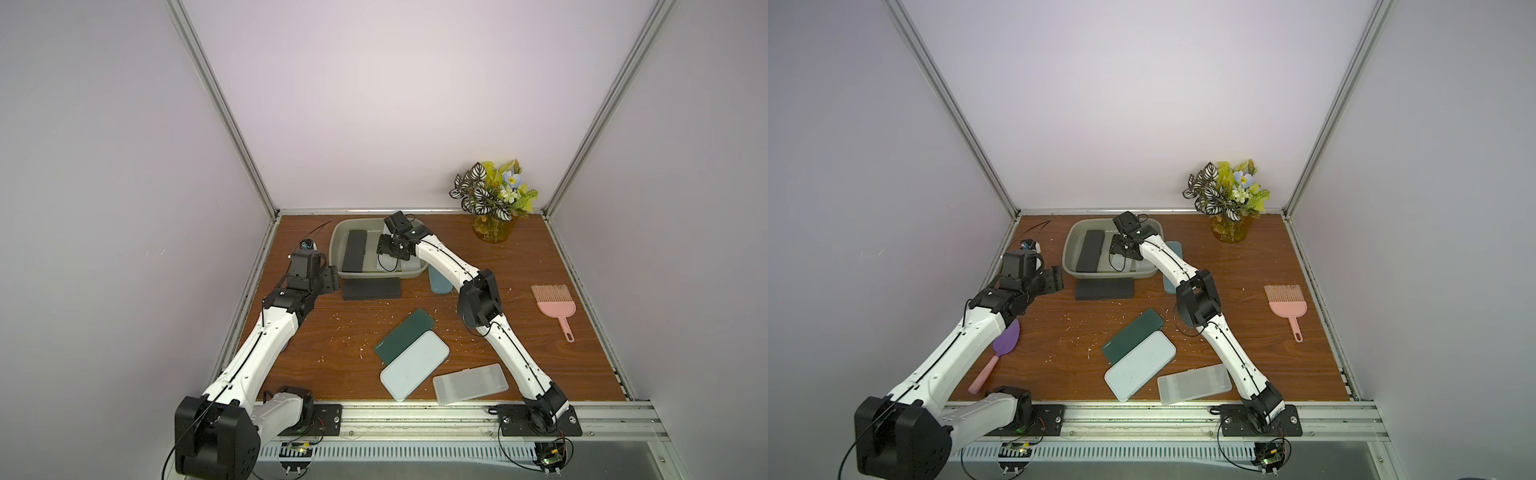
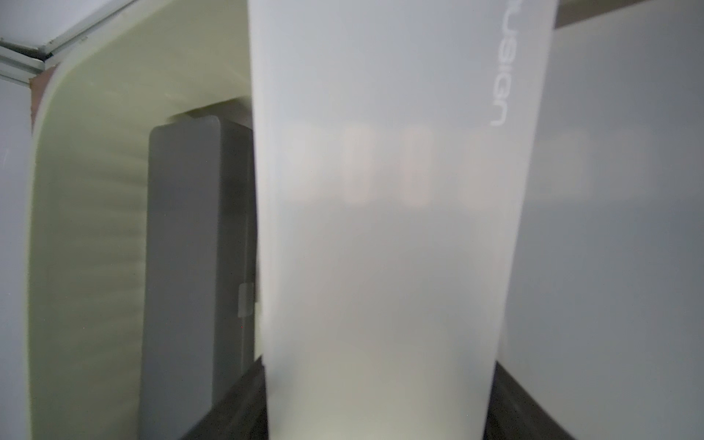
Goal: Put the pencil case into the storage box
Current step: Place the pencil case at the storage box.
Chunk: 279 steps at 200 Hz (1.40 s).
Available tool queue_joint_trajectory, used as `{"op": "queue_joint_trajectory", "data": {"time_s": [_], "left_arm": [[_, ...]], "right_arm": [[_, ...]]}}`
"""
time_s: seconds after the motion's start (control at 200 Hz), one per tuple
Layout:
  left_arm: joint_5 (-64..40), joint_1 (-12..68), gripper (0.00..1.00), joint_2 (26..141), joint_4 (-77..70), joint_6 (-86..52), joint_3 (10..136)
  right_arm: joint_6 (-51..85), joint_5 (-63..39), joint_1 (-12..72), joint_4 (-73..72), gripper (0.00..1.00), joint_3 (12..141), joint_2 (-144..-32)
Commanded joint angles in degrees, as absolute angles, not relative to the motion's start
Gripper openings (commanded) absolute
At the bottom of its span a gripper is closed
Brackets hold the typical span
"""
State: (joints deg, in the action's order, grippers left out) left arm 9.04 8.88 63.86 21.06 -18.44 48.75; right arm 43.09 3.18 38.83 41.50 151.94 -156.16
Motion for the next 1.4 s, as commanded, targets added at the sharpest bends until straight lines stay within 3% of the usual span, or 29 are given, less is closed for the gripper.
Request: {"op": "queue_joint_trajectory", "data": {"time_s": [0.0,0.671,1.011,1.266,1.391], "left_arm": [[8.5,8.0,0.85,63.0,20.7,-17.9,48.2],[7.5,8.0,0.85,62.9,21.4,-17.3,48.2],[-1.9,12.3,0.81,68.3,25.6,-12.1,50.4],[-5.3,10.4,0.65,73.7,18.3,-19.8,48.0],[-8.8,7.6,0.64,76.0,12.8,-22.1,46.0]], "right_arm": [[42.1,4.9,38.5,44.1,0.76,153.6,-153.2],[40.6,5.5,39.0,43.1,0.84,154.4,-149.6],[36.7,13.3,39.8,44.0,0.87,146.0,-129.7],[32.8,15.9,39.9,42.6,0.88,126.9,-112.5],[32.1,17.2,39.8,39.2,0.88,114.1,-103.5]]}}
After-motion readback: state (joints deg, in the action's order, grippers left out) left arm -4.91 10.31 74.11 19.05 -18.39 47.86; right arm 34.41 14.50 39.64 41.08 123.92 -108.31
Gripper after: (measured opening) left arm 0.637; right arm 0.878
